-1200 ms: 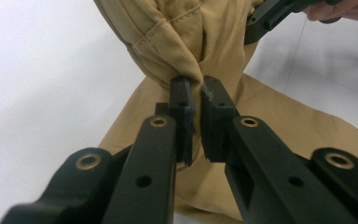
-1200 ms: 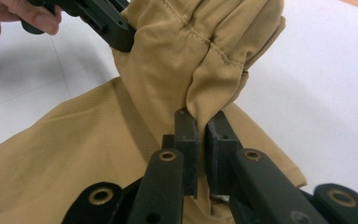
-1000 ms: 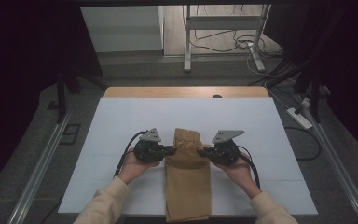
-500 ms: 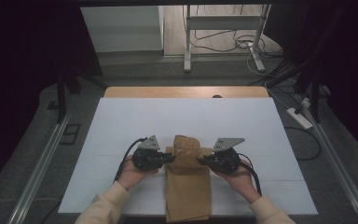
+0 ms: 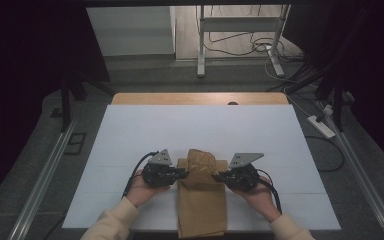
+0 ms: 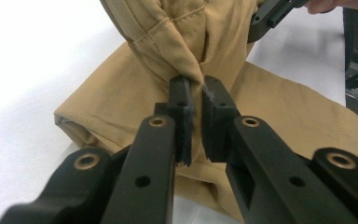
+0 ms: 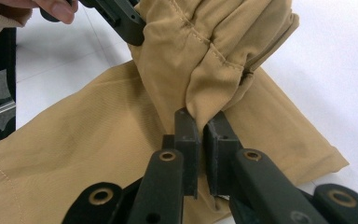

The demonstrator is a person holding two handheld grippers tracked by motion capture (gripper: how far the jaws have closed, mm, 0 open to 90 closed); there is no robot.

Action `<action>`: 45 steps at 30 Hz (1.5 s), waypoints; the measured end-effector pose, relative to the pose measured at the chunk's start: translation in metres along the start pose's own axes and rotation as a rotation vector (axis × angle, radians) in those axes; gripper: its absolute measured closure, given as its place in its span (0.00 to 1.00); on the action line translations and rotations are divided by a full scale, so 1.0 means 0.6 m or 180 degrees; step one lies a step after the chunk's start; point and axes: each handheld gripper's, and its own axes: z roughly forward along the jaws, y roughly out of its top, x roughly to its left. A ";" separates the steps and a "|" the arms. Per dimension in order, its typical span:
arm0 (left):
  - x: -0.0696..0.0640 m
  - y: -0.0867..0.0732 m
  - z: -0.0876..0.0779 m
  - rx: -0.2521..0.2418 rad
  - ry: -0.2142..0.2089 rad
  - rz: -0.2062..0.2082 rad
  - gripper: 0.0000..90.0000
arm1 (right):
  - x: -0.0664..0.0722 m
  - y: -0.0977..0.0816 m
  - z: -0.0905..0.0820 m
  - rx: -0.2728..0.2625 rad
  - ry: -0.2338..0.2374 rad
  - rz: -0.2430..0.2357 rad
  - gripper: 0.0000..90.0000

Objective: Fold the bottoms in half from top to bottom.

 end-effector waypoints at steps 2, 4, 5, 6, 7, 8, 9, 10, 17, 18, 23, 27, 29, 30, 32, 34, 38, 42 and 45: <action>0.001 -0.001 0.000 0.0001 -0.0005 -0.0006 0.92 | 0.000 0.000 0.001 0.0004 0.0002 -0.0002 0.94; 0.002 -0.001 0.001 0.0002 -0.0003 -0.0010 0.92 | -0.001 0.000 0.002 0.0008 0.0006 0.0004 0.94; 0.002 -0.001 0.001 0.0002 -0.0001 -0.0012 0.92 | -0.002 -0.001 0.002 0.0010 0.0011 0.0005 0.94; 0.001 -0.001 0.001 -0.0001 -0.0001 -0.0018 0.92 | -0.002 -0.001 0.002 0.0014 0.0009 0.0005 0.94; 0.001 -0.002 0.001 -0.0005 -0.0001 -0.0025 0.92 | -0.002 -0.001 0.002 0.0014 0.0010 0.0008 0.94; 0.001 -0.002 0.001 -0.0009 -0.0002 -0.0035 0.92 | -0.002 -0.001 0.002 0.0011 0.0010 0.0009 0.94; 0.001 -0.003 0.001 -0.0016 -0.0004 -0.0046 0.92 | -0.002 -0.001 0.002 0.0013 0.0010 0.0009 0.94; 0.000 -0.003 0.001 -0.0016 -0.0003 -0.0051 0.92 | -0.002 -0.001 0.002 0.0016 0.0010 0.0009 0.94; -0.009 -0.010 -0.004 -0.0042 -0.0002 -0.0073 0.92 | 0.005 -0.001 -0.001 0.0007 0.0032 -0.0010 0.94; -0.013 -0.012 -0.005 -0.0039 -0.0001 -0.0068 0.92 | 0.007 -0.002 -0.001 0.0001 0.0037 -0.0021 0.94; -0.028 -0.022 -0.010 -0.0043 -0.0068 -0.0064 0.92 | 0.023 -0.008 -0.009 0.0014 0.0062 -0.0061 0.94; -0.039 -0.028 -0.012 -0.0020 -0.0106 -0.0035 0.91 | 0.036 -0.015 -0.016 0.0014 0.0099 -0.0074 0.94; -0.043 -0.032 -0.013 -0.0014 -0.0119 -0.0044 0.91 | 0.042 -0.021 -0.018 0.0018 0.0133 -0.0052 0.94; -0.046 -0.035 -0.013 -0.0004 -0.0130 -0.0044 0.91 | 0.045 -0.024 -0.018 0.0026 0.0142 -0.0055 0.94; -0.051 -0.039 -0.014 0.0004 -0.0144 -0.0034 0.91 | 0.051 -0.028 -0.018 0.0045 0.0155 -0.0077 0.94; -0.053 -0.042 -0.014 0.0010 -0.0151 -0.0032 0.90 | 0.056 -0.030 -0.020 0.0051 0.0157 -0.0097 0.94; -0.054 -0.043 -0.014 -0.0004 -0.0168 -0.0042 0.89 | 0.057 -0.033 -0.022 0.0039 0.0163 -0.0103 0.93; -0.053 -0.046 -0.017 -0.0045 -0.0175 -0.0060 0.77 | 0.058 -0.037 -0.025 0.0054 0.0171 -0.0108 0.81; -0.050 -0.050 -0.026 -0.0110 -0.0123 -0.0116 0.61 | 0.057 -0.041 -0.034 -0.0017 0.0140 -0.0063 0.68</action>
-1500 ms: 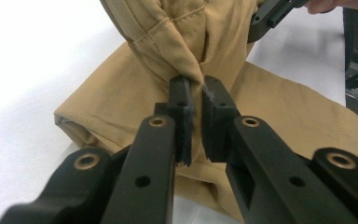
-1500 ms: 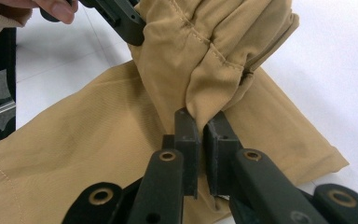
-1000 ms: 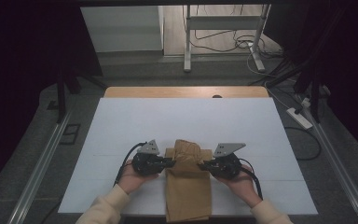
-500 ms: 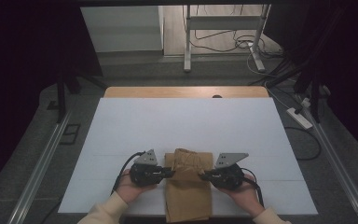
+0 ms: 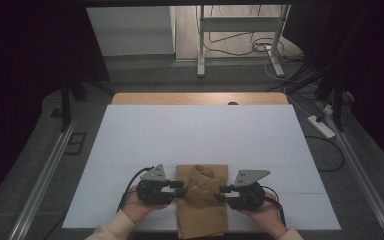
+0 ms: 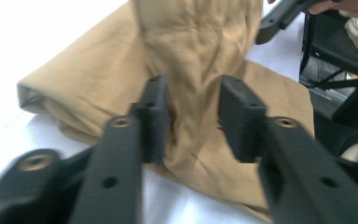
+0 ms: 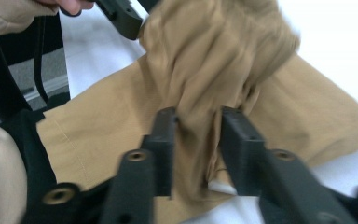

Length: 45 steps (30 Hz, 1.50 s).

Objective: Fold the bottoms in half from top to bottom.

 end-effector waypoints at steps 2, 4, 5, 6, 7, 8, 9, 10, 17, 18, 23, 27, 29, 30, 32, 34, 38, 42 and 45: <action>0.003 -0.002 -0.006 0.0011 0.0061 -0.0049 0.54 | -0.001 -0.001 -0.009 -0.0023 -0.0035 0.0046 0.62; 0.009 -0.005 -0.013 0.0013 0.0135 -0.0097 0.52 | -0.005 -0.002 -0.017 -0.0030 -0.0053 0.0097 0.58; 0.012 -0.006 -0.017 0.0004 0.0152 -0.0124 0.52 | -0.007 -0.003 -0.021 -0.0038 -0.0065 0.0112 0.57; 0.015 -0.007 -0.020 -0.0001 0.0183 -0.0130 0.51 | -0.009 -0.006 -0.026 -0.0037 -0.0092 0.0128 0.56; 0.016 -0.008 -0.022 -0.0006 0.0207 -0.0140 0.51 | -0.012 -0.008 -0.029 -0.0038 -0.0121 0.0153 0.55; 0.019 -0.008 -0.025 -0.0015 0.0230 -0.0152 0.51 | -0.015 -0.010 -0.031 -0.0036 -0.0136 0.0162 0.55; 0.022 -0.008 -0.026 -0.0017 0.0261 -0.0161 0.51 | -0.018 -0.012 -0.033 -0.0038 -0.0159 0.0193 0.55; 0.023 -0.007 -0.027 -0.0022 0.0283 -0.0164 0.50 | -0.023 -0.013 -0.036 -0.0046 -0.0191 0.0225 0.54; 0.044 0.006 -0.015 0.0000 0.0425 -0.0156 0.50 | -0.059 0.000 -0.032 -0.0083 -0.0371 0.0300 0.55; 0.047 0.009 -0.014 0.0010 0.0439 -0.0157 0.50 | -0.068 0.004 -0.029 -0.0075 -0.0369 0.0361 0.55; 0.066 0.023 -0.003 0.0024 0.0471 -0.0213 0.50 | -0.094 0.020 -0.007 -0.0036 -0.0359 0.0402 0.55; 0.082 0.029 0.003 0.0030 0.0516 -0.0288 0.48 | -0.108 0.032 0.013 -0.0031 -0.0289 0.0441 0.60; 0.089 0.032 0.005 0.0006 0.0520 -0.0328 0.48 | -0.112 0.038 0.022 0.0004 -0.0215 0.0451 0.70; 0.091 0.033 0.006 -0.0007 0.0527 -0.0357 0.47 | -0.114 0.041 0.027 0.0012 -0.0176 0.0437 0.76; 0.092 0.035 0.007 -0.0014 0.0530 -0.0364 0.46 | -0.116 0.047 0.035 0.0011 -0.0108 0.0448 0.86; 0.091 0.035 0.008 -0.0001 0.0528 -0.0351 0.45 | -0.116 0.052 0.044 0.0012 -0.0037 0.0426 0.94; 0.089 0.035 0.007 0.0000 0.0530 -0.0341 0.44 | -0.105 0.063 0.062 0.0073 0.0055 0.0302 0.99; 0.090 0.035 0.007 0.0008 0.0523 -0.0340 0.44 | -0.092 0.067 0.061 0.0063 0.0133 0.0241 0.99; 0.089 0.035 0.007 0.0013 0.0524 -0.0333 0.43 | -0.079 0.067 0.054 0.0054 0.0179 0.0202 0.99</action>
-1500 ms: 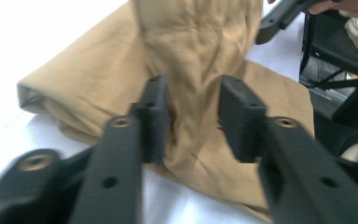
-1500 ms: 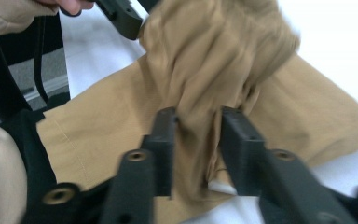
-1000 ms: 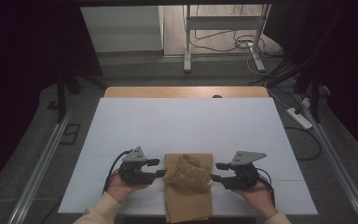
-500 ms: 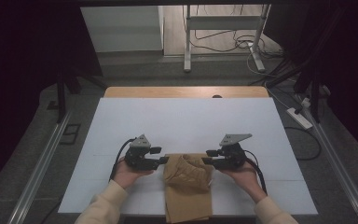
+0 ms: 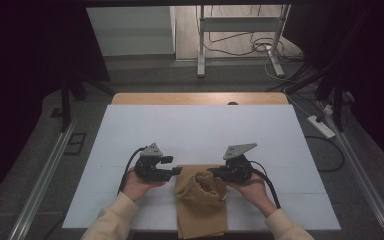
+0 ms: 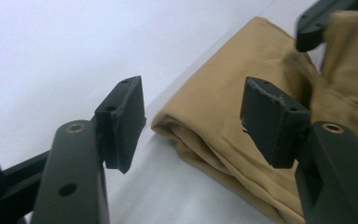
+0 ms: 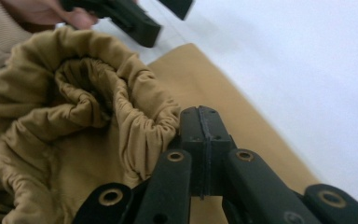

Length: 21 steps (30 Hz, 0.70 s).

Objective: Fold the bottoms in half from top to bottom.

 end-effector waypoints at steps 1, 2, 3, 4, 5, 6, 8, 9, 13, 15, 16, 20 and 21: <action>0.000 0.000 0.000 -0.0003 -0.0003 0.0003 0.43 | 0.005 -0.001 -0.002 -0.0005 0.0026 -0.0010 0.99; -0.001 0.000 -0.001 -0.0003 -0.0005 0.0004 0.43 | 0.011 -0.003 -0.004 -0.0001 0.0051 -0.0021 0.99; -0.001 0.000 -0.001 -0.0008 -0.0008 0.0005 0.43 | 0.017 -0.005 -0.005 0.0007 0.0079 -0.0033 0.99; -0.001 0.000 -0.002 -0.0008 -0.0008 0.0003 0.43 | 0.022 -0.008 -0.006 0.0029 0.0100 -0.0051 0.99; -0.001 0.000 -0.003 -0.0007 -0.0009 0.0001 0.42 | 0.028 -0.012 -0.006 0.0050 0.0120 -0.0069 0.99; -0.001 -0.001 -0.003 -0.0004 -0.0012 0.0000 0.42 | 0.033 -0.018 -0.006 0.0091 0.0146 -0.0086 0.99; -0.001 -0.001 -0.002 -0.0002 -0.0011 -0.0011 0.41 | 0.041 -0.029 -0.003 0.0182 0.0157 -0.0106 0.99; -0.001 -0.001 -0.002 0.0001 -0.0010 -0.0010 0.41 | 0.044 -0.034 -0.003 0.0218 0.0153 -0.0119 0.99; -0.002 -0.001 -0.001 0.0027 0.0018 0.0014 0.40 | 0.041 -0.035 -0.007 0.0216 0.0038 -0.0129 0.94; -0.001 -0.002 0.000 0.0033 0.0022 0.0010 0.39 | 0.034 -0.034 -0.008 0.0196 -0.0057 -0.0111 0.88; -0.001 -0.002 0.000 0.0032 0.0021 0.0005 0.39 | 0.030 -0.034 -0.008 0.0205 -0.0109 -0.0107 0.85; 0.001 -0.002 0.000 0.0039 0.0022 -0.0010 0.39 | 0.013 -0.036 -0.011 0.0196 -0.0272 -0.0047 0.74; 0.001 -0.002 0.000 0.0045 0.0021 -0.0014 0.38 | 0.009 -0.036 -0.012 0.0188 -0.0309 -0.0028 0.71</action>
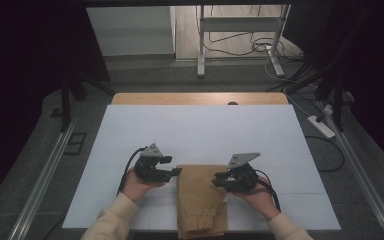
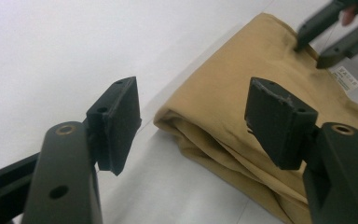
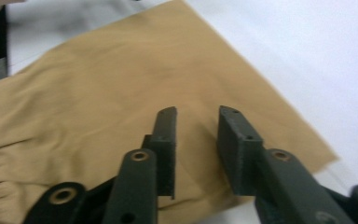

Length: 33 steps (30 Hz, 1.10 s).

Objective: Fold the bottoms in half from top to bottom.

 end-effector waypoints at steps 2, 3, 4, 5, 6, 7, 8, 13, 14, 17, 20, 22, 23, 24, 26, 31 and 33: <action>0.001 0.000 0.000 0.0004 0.0005 -0.0006 0.38 | -0.008 0.000 -0.001 -0.0020 -0.0058 0.0067 0.65; 0.002 0.000 0.000 -0.0003 0.0004 -0.0016 0.38 | -0.010 0.000 -0.002 -0.0028 -0.0076 0.0088 0.63; 0.003 -0.001 0.000 0.0000 0.0005 -0.0029 0.37 | -0.014 0.000 -0.003 -0.0041 -0.0103 0.0099 0.62; 0.004 -0.001 0.000 0.0010 0.0005 -0.0035 0.37 | -0.016 0.000 -0.004 -0.0036 -0.0123 0.0118 0.60; 0.005 -0.001 0.001 0.0007 0.0010 -0.0052 0.37 | -0.018 0.000 -0.005 -0.0047 -0.0150 0.0139 0.58; 0.006 -0.001 0.001 0.0015 0.0007 -0.0064 0.37 | -0.020 0.000 -0.005 -0.0049 -0.0171 0.0145 0.56; 0.008 -0.002 0.001 0.0016 -0.0001 -0.0076 0.37 | -0.022 0.000 -0.006 -0.0056 -0.0188 0.0153 0.55; 0.011 -0.002 0.003 0.0056 -0.0019 -0.0101 0.35 | -0.031 0.001 -0.004 -0.0061 -0.0265 0.0191 0.50; 0.011 -0.001 0.003 0.0058 -0.0020 -0.0102 0.35 | -0.032 0.001 -0.004 -0.0061 -0.0282 0.0186 0.50; 0.014 -0.001 0.004 0.0070 -0.0032 -0.0112 0.35 | -0.036 0.002 -0.003 -0.0054 -0.0304 0.0206 0.48; 0.018 0.000 0.006 0.0076 -0.0022 -0.0139 0.34 | -0.043 0.002 -0.001 -0.0057 -0.0314 0.0241 0.46; 0.021 0.001 0.008 0.0086 -0.0015 -0.0165 0.33 | -0.046 0.002 0.001 -0.0045 -0.0333 0.0256 0.45; 0.022 0.001 0.009 0.0087 -0.0015 -0.0173 0.33 | -0.048 0.003 0.002 -0.0040 -0.0343 0.0260 0.44; 0.024 0.001 0.011 0.0091 -0.0014 -0.0182 0.32 | -0.050 0.003 0.004 -0.0047 -0.0351 0.0264 0.44; 0.026 0.002 0.015 0.0108 -0.0008 -0.0192 0.32 | -0.055 0.005 0.007 -0.0046 -0.0360 0.0295 0.42; 0.032 0.001 0.029 0.0190 -0.0045 -0.0224 0.30 | -0.064 0.005 0.021 -0.0001 -0.0346 0.0365 0.38; 0.034 0.000 0.035 0.0255 -0.0071 -0.0230 0.29 | -0.066 0.006 0.026 0.0063 -0.0327 0.0394 0.34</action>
